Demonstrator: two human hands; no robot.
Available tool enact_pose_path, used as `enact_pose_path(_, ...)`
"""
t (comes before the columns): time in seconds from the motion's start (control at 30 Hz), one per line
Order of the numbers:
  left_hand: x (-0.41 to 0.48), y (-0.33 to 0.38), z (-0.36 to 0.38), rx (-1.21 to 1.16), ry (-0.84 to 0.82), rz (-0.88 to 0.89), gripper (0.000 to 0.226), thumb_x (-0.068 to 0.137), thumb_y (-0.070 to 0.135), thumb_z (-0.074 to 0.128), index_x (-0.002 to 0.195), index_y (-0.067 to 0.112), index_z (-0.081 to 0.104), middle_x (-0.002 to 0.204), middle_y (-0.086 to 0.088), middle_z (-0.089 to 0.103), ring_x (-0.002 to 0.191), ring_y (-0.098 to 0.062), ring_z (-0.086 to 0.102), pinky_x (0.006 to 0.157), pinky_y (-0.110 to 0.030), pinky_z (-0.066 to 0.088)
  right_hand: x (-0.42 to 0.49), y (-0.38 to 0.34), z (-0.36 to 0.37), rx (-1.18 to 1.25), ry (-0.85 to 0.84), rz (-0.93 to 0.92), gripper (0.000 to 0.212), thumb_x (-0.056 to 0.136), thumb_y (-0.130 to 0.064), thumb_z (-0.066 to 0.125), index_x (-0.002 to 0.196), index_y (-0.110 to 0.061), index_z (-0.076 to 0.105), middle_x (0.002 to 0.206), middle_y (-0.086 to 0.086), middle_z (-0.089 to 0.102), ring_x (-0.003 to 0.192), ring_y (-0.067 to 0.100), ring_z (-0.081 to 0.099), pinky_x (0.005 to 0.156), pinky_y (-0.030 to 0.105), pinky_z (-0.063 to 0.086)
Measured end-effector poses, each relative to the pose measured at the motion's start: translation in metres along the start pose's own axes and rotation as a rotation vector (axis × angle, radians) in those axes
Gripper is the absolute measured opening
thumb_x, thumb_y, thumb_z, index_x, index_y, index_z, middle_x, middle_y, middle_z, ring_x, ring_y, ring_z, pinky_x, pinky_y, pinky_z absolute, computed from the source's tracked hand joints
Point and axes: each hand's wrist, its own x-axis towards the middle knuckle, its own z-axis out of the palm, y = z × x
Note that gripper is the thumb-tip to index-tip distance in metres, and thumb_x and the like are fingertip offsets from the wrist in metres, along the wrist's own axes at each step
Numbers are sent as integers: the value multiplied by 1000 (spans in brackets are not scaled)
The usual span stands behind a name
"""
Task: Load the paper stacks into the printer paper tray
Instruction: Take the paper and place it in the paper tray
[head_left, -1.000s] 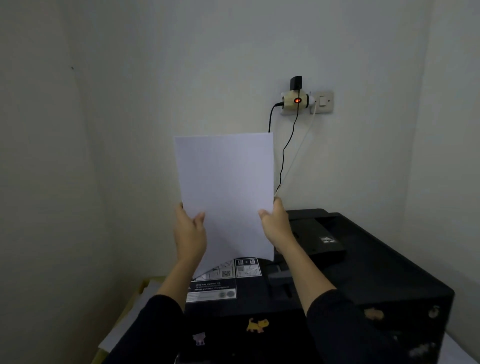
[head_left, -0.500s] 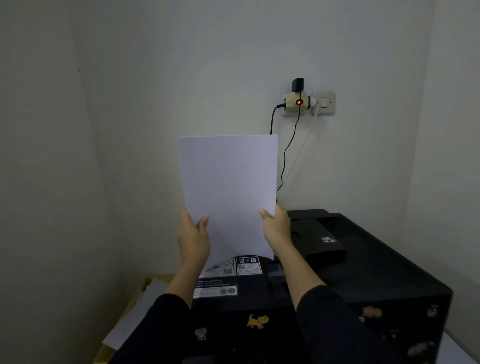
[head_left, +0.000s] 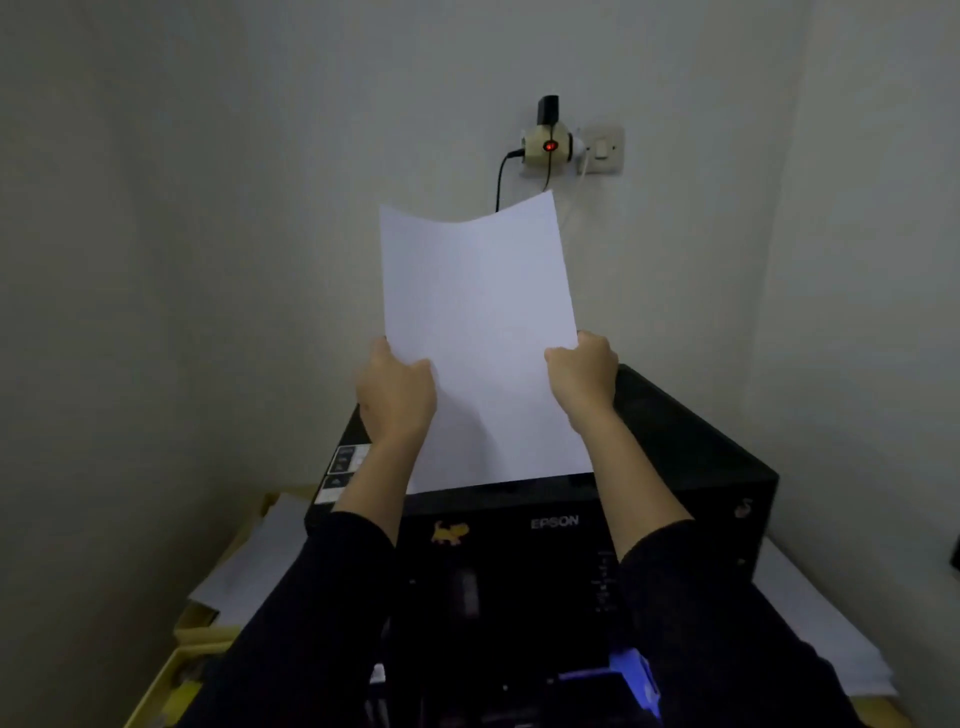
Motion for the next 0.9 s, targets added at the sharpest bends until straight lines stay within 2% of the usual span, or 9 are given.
enact_pose_path(0.07,-21,0,6,16,-44,-41,30,91,8,51,121,3,51,101,-6,52,84,-19,45,70,-29,37,-9,14,-23,-2,-10,69,35,83,2,41,53,-15,31,58,-4,41,48,12,34,44,19,24)
enact_pose_path(0.23,-86,-15,22,13,-117,-97,18,88,8,53,104,4,57,97,-7,56,81,-23,52,69,-29,42,-42,62,-78,-6,-8,206,30,82,1,43,55,-11,38,64,-2,48,51,14,40,45,20,29)
enact_pose_path(0.37,-142,-31,30,4,-140,-141,24,86,9,57,110,7,59,97,-4,56,82,-21,53,73,-26,43,-79,103,-114,28,0,266,30,80,4,44,55,-10,37,60,0,47,52,14,37,49,20,28)
enact_pose_path(0.47,-179,-46,30,-15,-156,-181,19,86,8,59,105,8,60,92,-1,56,73,-18,55,65,-23,44,-105,132,-133,37,-2,311,18,81,0,47,65,-7,50,66,0,51,60,19,45,54,22,33)
enact_pose_path(0.57,-212,-66,29,-10,-159,-218,20,86,9,62,106,6,61,95,-3,60,82,-22,58,71,-28,45,-131,158,-145,37,-17,362,11,80,-1,48,75,-3,58,70,1,55,67,21,49,54,23,34)
enact_pose_path(0.67,-241,-90,26,-41,-161,-272,22,85,7,64,107,4,62,97,-3,61,87,-21,57,75,-28,44,-157,183,-153,78,-44,434,15,81,3,50,86,12,60,74,7,56,65,20,45,53,22,32)
enact_pose_path(0.73,-258,-106,21,-83,-168,-303,23,84,4,64,107,3,63,96,-3,62,89,-21,58,76,-29,44,-174,198,-155,99,-73,491,12,81,4,51,84,11,60,72,6,56,62,18,43,54,22,32)
enact_pose_path(0.83,-280,-129,13,-126,-174,-348,27,84,1,65,110,4,63,97,-3,63,91,-22,60,81,-31,47,-197,217,-157,136,-95,555,16,82,6,51,92,13,62,79,8,60,67,18,47,58,23,37)
enact_pose_path(0.9,-293,-145,8,-131,-171,-377,29,83,-1,65,112,3,63,98,-4,64,93,-24,61,83,-32,48,-212,226,-157,150,-111,584,18,82,8,51,95,13,62,81,9,60,67,17,46,55,23,36)
